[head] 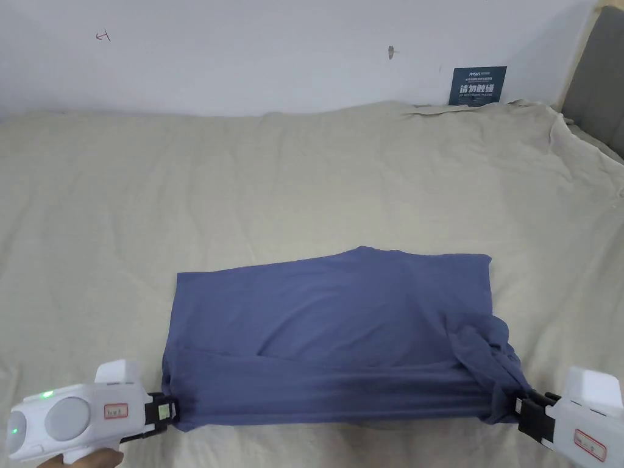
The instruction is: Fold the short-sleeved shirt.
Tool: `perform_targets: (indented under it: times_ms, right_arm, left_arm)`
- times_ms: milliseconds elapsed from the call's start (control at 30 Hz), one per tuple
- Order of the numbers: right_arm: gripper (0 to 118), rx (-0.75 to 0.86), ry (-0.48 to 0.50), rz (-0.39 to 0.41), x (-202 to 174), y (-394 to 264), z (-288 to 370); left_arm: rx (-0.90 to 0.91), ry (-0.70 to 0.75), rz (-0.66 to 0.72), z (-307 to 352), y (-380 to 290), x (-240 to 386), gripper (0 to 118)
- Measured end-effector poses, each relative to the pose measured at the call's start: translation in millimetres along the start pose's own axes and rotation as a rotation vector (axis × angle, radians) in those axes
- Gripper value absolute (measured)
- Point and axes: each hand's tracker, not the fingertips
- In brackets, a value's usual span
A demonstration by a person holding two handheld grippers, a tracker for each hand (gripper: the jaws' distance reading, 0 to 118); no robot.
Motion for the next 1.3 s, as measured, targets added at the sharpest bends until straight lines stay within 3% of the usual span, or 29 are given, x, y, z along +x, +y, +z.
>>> perform_targets:
  times_ms: [233,400,433,500,600,633,733,900,1033,1200,1300]
  right_arm:
    - [7,-0.052,-0.024,-0.024,8.4,-28.6,-5.0]
    - [8,-0.137,-0.092,0.011,8.1,-44.7,-33.5]
    - [10,-0.139,-0.094,0.010,7.5,-46.4,-35.0]
    - [24,-0.134,-0.102,0.010,4.8,-43.5,-29.5]
    - [64,-0.110,-0.136,0.048,-2.1,-33.5,-13.7]
    - [71,-0.090,-0.137,0.060,-4.1,-28.2,-7.1]
    - [73,0.023,-0.125,0.087,-16.2,-6.5,18.6]
    - [77,0.222,-0.092,0.135,-43.3,34.4,58.2]
    - [89,0.362,-0.073,0.166,-66.0,59.9,82.7]
    - [89,0.486,-0.084,0.203,-93.1,77.1,101.9]
    - [88,0.540,-0.094,0.216,-102.9,79.2,107.0]
  left_arm:
    - [-0.019,0.017,-0.010,-6.2,-26.5,-5.3,5]
    - [-0.044,0.085,-0.039,-27.4,-31.7,1.7,5]
    - [-0.037,0.091,-0.037,-26.4,-32.1,2.8,5]
    - [-0.032,0.102,-0.005,-20.4,-29.8,5.8,7]
    - [-0.021,0.099,0.041,-12.2,-26.2,6.4,36]
    - [-0.017,0.103,0.049,-9.8,-24.8,7.1,63]
    - [0.041,0.128,0.056,6.8,-17.4,13.3,111]
    - [0.252,0.105,-0.024,53.8,3.3,40.0,112]
    - [0.394,0.115,-0.115,87.0,22.2,66.0,112]
    - [0.522,0.121,-0.172,111.5,38.0,90.4,111]
    - [0.593,0.129,-0.202,116.0,41.2,100.7,103]
